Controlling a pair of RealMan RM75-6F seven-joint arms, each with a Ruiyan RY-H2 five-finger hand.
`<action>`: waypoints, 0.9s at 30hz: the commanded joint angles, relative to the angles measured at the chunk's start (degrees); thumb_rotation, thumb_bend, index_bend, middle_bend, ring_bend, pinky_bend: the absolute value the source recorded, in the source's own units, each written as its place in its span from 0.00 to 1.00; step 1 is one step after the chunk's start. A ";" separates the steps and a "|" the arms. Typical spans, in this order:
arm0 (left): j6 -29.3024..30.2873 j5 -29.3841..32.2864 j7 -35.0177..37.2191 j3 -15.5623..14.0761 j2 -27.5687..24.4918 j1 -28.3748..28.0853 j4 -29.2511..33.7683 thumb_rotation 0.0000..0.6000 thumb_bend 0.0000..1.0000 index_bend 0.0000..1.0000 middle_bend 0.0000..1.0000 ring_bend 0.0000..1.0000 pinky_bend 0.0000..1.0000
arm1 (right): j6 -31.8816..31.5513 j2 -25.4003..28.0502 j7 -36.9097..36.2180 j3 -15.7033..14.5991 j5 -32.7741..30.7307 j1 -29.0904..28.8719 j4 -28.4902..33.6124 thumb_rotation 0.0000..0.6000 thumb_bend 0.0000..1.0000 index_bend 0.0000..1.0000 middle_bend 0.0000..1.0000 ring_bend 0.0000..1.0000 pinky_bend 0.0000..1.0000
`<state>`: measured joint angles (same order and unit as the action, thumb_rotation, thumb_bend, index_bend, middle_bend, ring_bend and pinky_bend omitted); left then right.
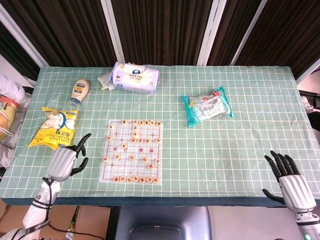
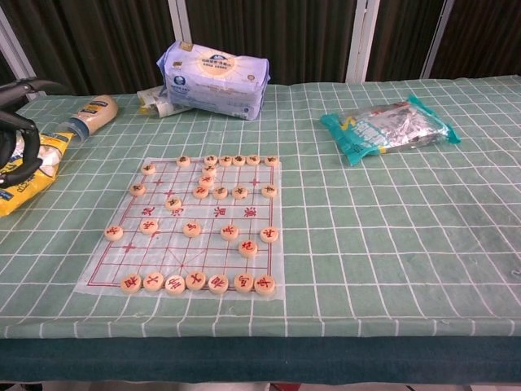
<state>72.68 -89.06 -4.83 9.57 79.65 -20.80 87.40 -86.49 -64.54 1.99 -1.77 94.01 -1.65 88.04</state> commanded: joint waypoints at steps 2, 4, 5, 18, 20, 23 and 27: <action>-8.37 13.03 -3.69 7.47 9.29 -7.54 -5.82 1.00 0.43 0.34 1.00 1.00 1.00 | 1.02 -0.54 0.51 0.51 -1.04 -0.50 -0.28 1.00 0.29 0.00 0.00 0.00 0.00; -9.75 16.58 -5.89 9.37 12.54 -9.93 -9.58 1.00 0.43 0.35 1.00 1.00 1.00 | 1.48 -0.66 0.77 0.59 -1.46 -0.63 -0.36 1.00 0.29 0.00 0.00 0.00 0.00; -10.58 17.94 -6.33 10.03 13.77 -10.97 -11.06 1.00 0.43 0.36 1.00 1.00 1.00 | 1.66 -0.68 0.80 0.61 -1.63 -0.67 -0.34 1.00 0.29 0.00 0.00 0.00 0.00; -14.93 21.23 -8.38 10.75 24.18 -20.67 -28.44 1.00 0.39 0.40 1.00 1.00 1.00 | 3.48 -0.38 -0.12 0.84 -3.11 -1.35 -0.05 1.00 0.29 0.00 0.00 0.00 0.00; -15.28 21.03 -7.44 10.76 25.46 -21.82 -30.80 1.00 0.39 0.40 1.00 1.00 1.00 | 3.68 -0.40 -0.16 0.84 -3.21 -1.45 -0.02 1.00 0.29 0.00 0.00 0.00 0.00; -16.47 21.10 -6.49 10.92 27.13 -23.70 -34.07 1.00 0.39 0.42 1.00 1.00 1.00 | 3.78 -0.37 -0.21 0.79 -3.23 -1.50 0.06 1.00 0.29 0.00 0.00 0.00 0.00; -17.88 20.43 -5.32 10.48 28.48 -25.78 -37.12 1.00 0.38 0.43 1.00 1.00 1.00 | 3.85 -0.17 -0.73 0.68 -3.15 -1.55 0.25 1.00 0.29 0.00 0.00 0.00 0.00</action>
<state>55.52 -68.33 -10.75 20.26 107.43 -45.74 51.22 -82.65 -64.75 1.32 -1.06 90.83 -3.19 88.25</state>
